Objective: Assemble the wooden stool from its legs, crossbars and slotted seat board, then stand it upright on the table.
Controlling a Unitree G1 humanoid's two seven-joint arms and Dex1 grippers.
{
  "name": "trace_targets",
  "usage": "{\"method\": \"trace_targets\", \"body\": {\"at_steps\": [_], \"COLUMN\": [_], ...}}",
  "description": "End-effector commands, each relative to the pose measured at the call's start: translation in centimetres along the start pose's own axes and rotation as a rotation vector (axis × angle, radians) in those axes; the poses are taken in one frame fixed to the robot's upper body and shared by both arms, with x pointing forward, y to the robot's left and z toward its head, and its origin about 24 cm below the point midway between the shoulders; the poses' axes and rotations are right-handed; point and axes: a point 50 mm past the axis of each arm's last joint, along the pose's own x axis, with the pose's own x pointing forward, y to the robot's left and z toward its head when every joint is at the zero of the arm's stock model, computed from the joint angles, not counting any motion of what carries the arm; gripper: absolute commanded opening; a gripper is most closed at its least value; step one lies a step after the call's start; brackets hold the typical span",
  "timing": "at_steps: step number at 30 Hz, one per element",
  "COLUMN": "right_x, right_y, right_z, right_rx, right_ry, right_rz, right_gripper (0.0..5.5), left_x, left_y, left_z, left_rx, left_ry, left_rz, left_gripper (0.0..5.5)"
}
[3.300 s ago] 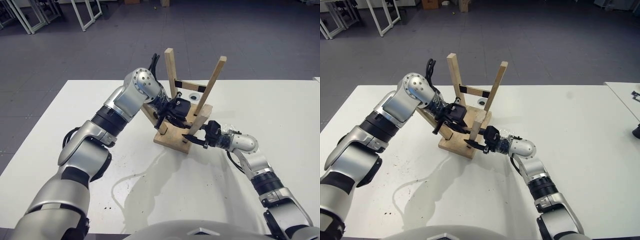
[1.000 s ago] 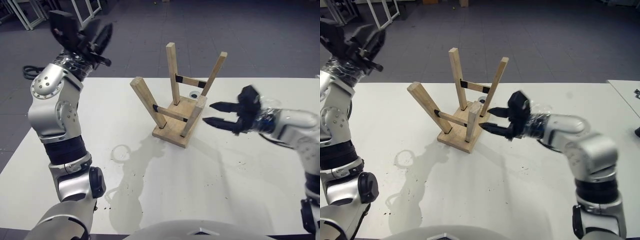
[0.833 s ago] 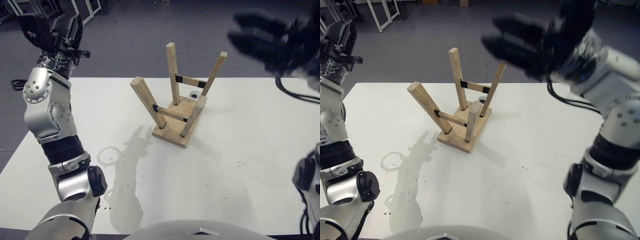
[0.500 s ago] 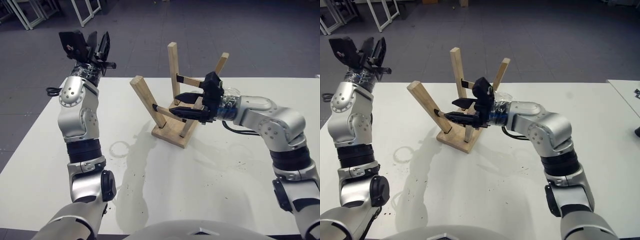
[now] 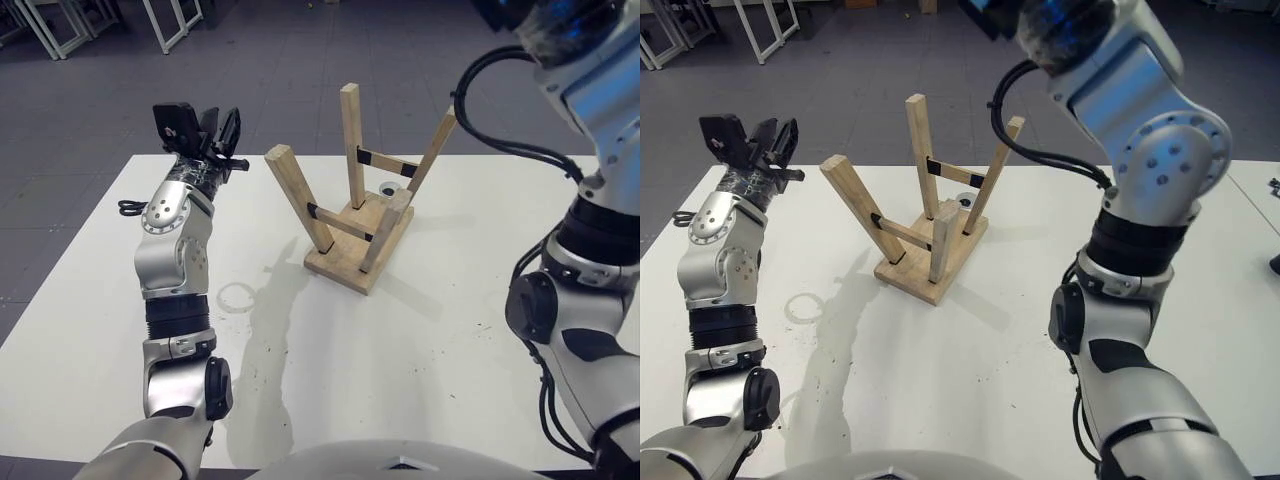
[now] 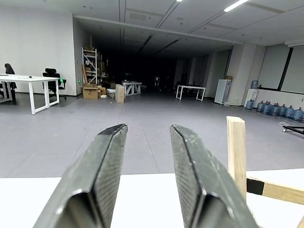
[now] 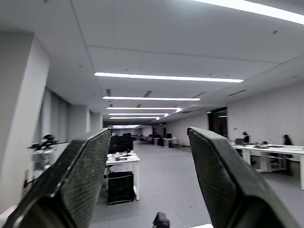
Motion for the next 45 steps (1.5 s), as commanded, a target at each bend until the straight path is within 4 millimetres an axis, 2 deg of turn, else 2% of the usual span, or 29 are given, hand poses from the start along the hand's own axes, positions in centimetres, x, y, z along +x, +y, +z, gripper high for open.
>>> {"method": "trace_targets", "body": {"at_steps": [1, 2, 3, 4, 5, 6, 7, 9, 11, 13, 15, 17, 20, 22, 24, 27, 29, 31, 33, 37, 38, 42, 45], "right_x": [-2.6, -5.5, -8.3, -10.4, -11.4, -10.7, -9.0, -6.1, -4.5, -4.5, -6.4, -8.8, -13.1, -14.6, -14.0, -12.1, -10.8, -9.2, -8.1, -7.5, -7.5, -8.4, -10.1], "right_y": [-0.3, -0.1, -0.2, -0.7, -1.3, -1.8, -1.9, -0.9, 0.5, -0.1, -2.2, -3.9, -5.4, -5.6, -4.8, -2.3, -0.5, 1.6, 2.8, 3.3, 3.1, 1.9, -0.8], "right_z": [-8.3, -12.1, -14.9, -16.6, -17.3, -16.6, -15.1, -11.7, -8.4, -5.0, -4.2, -5.2, -9.5, -12.6, -14.5, -16.0, -16.4, -16.4, -16.1, -14.7, -13.8, -7.9, -5.0], "right_rx": [0.104, 0.123, 0.153, 0.162, 0.149, 0.134, 0.118, 0.105, 0.104, 0.052, -0.016, -0.047, -0.113, -0.127, -0.115, -0.079, -0.065, -0.037, -0.014, -0.008, -0.020, -0.121, -0.166], "right_ry": [0.399, 0.619, 0.792, 0.900, 0.941, 0.891, 0.796, 0.607, 0.438, 0.265, 0.248, 0.316, 0.558, 0.685, 0.720, 0.724, 0.715, 0.684, 0.647, 0.602, 0.591, 0.573, 0.592], "right_rz": [-0.013, -0.034, -0.068, -0.119, -0.155, -0.171, -0.162, -0.099, -0.050, -0.142, -0.317, -0.448, -0.576, -0.566, -0.492, -0.338, -0.238, -0.148, -0.105, -0.088, -0.093, -0.019, -0.015], "right_gripper": [2.94, 2.94, 2.94, 2.94, 2.94, 2.94, 2.94, 2.94, 2.94, 2.94, 2.94, 2.99, 2.99, 2.99, 2.99, 2.99, 2.99, 2.99, 2.99, 2.99, 2.99, 2.99, 2.99], "left_x": [0.8, 0.8, 0.7, 0.6, 0.5, 0.3, 0.2, 0.1, -0.2, -1.0, -2.7, -4.3, -6.2, -8.2, -9.9, -10.2, -9.8, -9.2, -9.1, -8.6, -8.2, -5.7, -4.5], "left_y": [-0.4, -0.2, 0.2, 0.5, 0.7, 0.8, 0.7, 0.6, 0.5, 0.3, 0.3, 0.1, -2.0, -4.3, -6.3, -7.6, -7.5, -6.4, -5.4, -3.3, -2.9, -2.5, -2.6], "left_z": [0.5, 0.5, 0.4, 0.2, 0.1, -0.1, -0.2, -0.5, -0.7, -0.5, 0.3, 1.8, 5.1, 6.2, 5.8, 4.6, 3.6, 3.1, 3.1, 3.3, 3.2, 3.1, 2.8], "left_rx": [0.015, 0.019, 0.020, 0.015, 0.011, 0.008, 0.002, -0.003, -0.007, -0.015, -0.031, -0.037, -0.072, -0.028, 0.030, 0.086, 0.115, 0.159, 0.204, 0.232, 0.231, 0.155, 0.145], "left_ry": [-0.012, -0.009, -0.005, 0.001, 0.006, 0.011, 0.015, 0.024, 0.024, -0.001, -0.046, -0.101, -0.147, -0.059, 0.091, 0.207, 0.240, 0.269, 0.299, 0.334, 0.340, 0.291, 0.289], "left_rz": [-0.027, -0.022, -0.014, -0.003, 0.006, 0.012, 0.014, 0.012, 0.002, -0.040, -0.092, -0.162, -0.415, -0.668, -0.864, -0.936, -0.920, -0.871, -0.854, -0.860, -0.887, -1.005, -1.076], "left_gripper": [1.68, 1.68, 1.68, 1.68, 1.68, 1.68, 1.68, 1.68, 1.68, 1.68, 1.68, 1.87, 2.35, 2.35, 2.35, 2.35, 2.35, 2.35, 2.35, 2.35, 2.35, 2.35, 2.35]}}
